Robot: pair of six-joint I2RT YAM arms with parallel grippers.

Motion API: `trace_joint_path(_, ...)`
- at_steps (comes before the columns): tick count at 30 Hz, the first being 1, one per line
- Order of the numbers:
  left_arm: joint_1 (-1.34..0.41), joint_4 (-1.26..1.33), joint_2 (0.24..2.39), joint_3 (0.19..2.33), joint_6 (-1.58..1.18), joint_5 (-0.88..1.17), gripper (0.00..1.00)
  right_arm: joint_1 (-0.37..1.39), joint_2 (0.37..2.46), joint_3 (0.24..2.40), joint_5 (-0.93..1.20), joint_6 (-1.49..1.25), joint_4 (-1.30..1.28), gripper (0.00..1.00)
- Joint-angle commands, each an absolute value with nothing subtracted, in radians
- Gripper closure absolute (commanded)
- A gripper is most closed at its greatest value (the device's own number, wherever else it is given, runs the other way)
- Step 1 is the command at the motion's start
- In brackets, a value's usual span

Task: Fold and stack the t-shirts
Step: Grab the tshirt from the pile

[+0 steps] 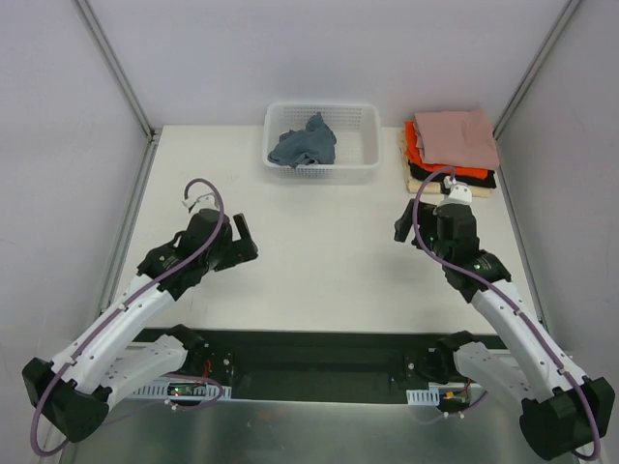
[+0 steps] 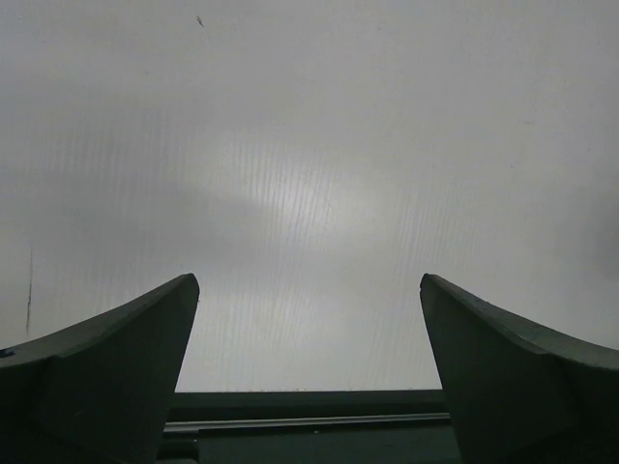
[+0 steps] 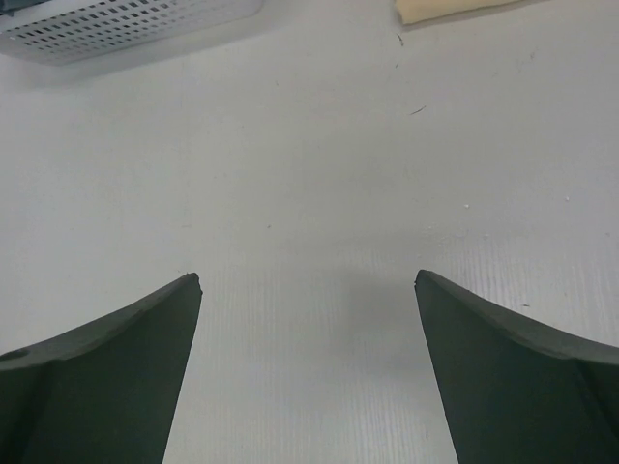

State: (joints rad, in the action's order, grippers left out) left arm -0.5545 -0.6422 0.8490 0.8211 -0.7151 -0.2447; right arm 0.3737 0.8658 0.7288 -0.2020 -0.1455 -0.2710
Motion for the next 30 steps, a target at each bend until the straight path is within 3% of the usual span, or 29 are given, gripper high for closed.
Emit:
trace_joint_path(1, -0.542, -0.638, 0.942, 0.96, -0.683, -0.291, 0.01, 0.379, 0.879, 0.739, -0.23, -0.127, -0.273, 0.04)
trace_joint_path(8, -0.341, -0.558, 1.195, 1.175, -0.568, -0.132, 0.01, 0.377, 0.948, 0.827, -0.212, -0.063, -0.311, 0.04)
trace_joint_path(18, -0.313, -0.538, 1.792, 1.785, -0.381, -0.166, 0.01, 0.377, 0.945, 0.844, -0.317, -0.034, -0.37, 0.04)
trace_joint_path(30, -0.31, -0.538, 2.299, 2.324, -0.282, 0.112, 0.01, 0.377, 0.976, 0.856, -0.376, -0.015, -0.38, 0.04)
